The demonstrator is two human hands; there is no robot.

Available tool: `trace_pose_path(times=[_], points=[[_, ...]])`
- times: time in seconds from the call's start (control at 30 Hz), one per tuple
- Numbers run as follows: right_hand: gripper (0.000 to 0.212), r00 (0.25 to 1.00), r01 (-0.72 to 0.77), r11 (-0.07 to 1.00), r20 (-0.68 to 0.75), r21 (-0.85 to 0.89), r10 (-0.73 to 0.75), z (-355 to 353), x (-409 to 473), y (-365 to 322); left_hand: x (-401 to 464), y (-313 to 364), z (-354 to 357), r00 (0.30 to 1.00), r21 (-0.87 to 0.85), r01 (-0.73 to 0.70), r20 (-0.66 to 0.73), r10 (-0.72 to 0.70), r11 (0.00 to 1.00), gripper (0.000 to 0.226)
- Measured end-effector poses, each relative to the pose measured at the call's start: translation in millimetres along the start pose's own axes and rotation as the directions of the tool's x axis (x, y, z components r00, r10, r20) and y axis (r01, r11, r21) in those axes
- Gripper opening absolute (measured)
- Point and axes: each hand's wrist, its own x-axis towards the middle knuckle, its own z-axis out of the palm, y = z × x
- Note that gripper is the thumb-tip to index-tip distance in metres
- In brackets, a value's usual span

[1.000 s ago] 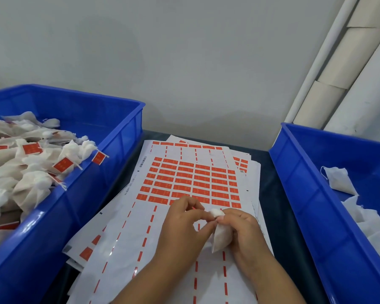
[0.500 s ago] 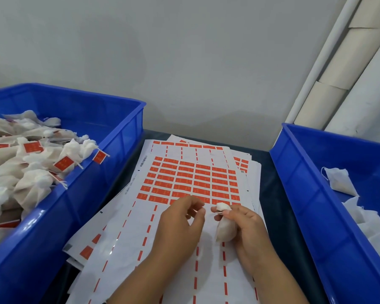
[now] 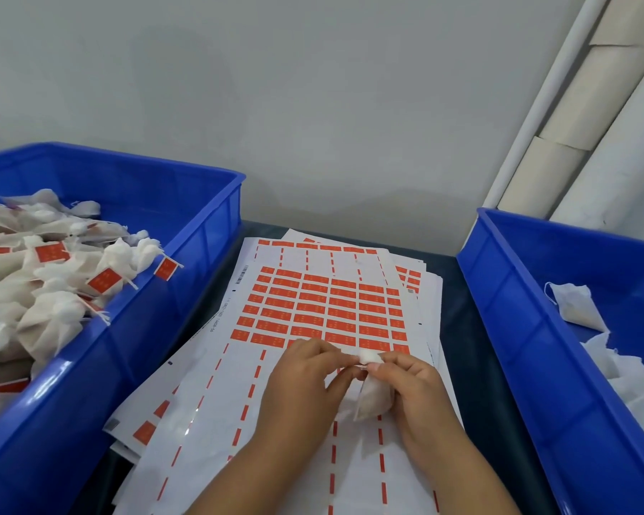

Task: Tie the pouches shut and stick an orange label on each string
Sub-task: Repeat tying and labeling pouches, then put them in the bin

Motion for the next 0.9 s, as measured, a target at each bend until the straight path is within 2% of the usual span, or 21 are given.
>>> trace_pose_path(times=[0.1, 0.2, 0.3, 0.43, 0.53, 0.6, 0.7, 0.8, 0.9], points=[[0.028, 1.000, 0.010, 1.000, 0.016, -0.012, -0.010, 0.2, -1.0, -0.8, -2.1, -1.0, -2.3, 0.996, 0.053, -0.087, -0.019, 0.089, 0.995, 0.026], [0.027, 0.999, 0.019, 1.000, 0.027, -0.003, -0.019, 0.0, -1.1, -0.8, -2.5, 0.8, -2.8, 0.996, 0.057, -0.085, -0.008, 0.085, 0.995, 0.023], [0.027, 0.998, 0.033, 0.999, 0.046, -0.009, -0.033, -0.4, -0.4, -0.1, 0.5, 3.7, -3.4, 0.998, 0.003, 0.011, 0.067, -0.012, 1.000, 0.008], [0.025, 0.996, 0.058, 0.998, 0.063, -0.029, -0.056, -0.5, 2.1, 1.6, 1.8, 5.4, -1.3, 0.990, 0.007, 0.095, 0.107, -0.095, 0.995, 0.028], [0.020, 0.996, 0.086, 0.992, 0.041, -0.091, -0.083, -1.9, 5.0, 4.1, 3.7, 4.5, -3.8, 0.982, -0.032, 0.188, 0.039, -0.187, 0.982, 0.026], [0.031, 0.994, 0.101, 0.980, 0.061, -0.173, -0.091, -3.2, 6.9, 3.7, 8.0, 1.5, -8.4, 0.962, -0.096, 0.265, -0.039, -0.269, 0.960, 0.020], [0.039, 0.984, 0.093, 0.961, 0.170, -0.261, -0.049, -3.5, 5.6, -0.2, 12.5, -2.2, -15.3, 0.929, -0.185, 0.326, -0.118, -0.350, 0.927, 0.015], [0.043, 0.953, 0.094, 0.935, 0.302, -0.341, 0.014, -2.6, 0.8, -4.3, 13.7, -2.9, -17.5, 0.922, -0.246, 0.318, -0.144, -0.359, 0.916, 0.016], [0.033, 0.896, 0.105, 0.927, 0.439, -0.360, 0.069, -4.7, -3.0, -10.5, 13.8, 0.0, -18.5, 0.941, -0.257, 0.288, -0.101, -0.322, 0.922, 0.019]])
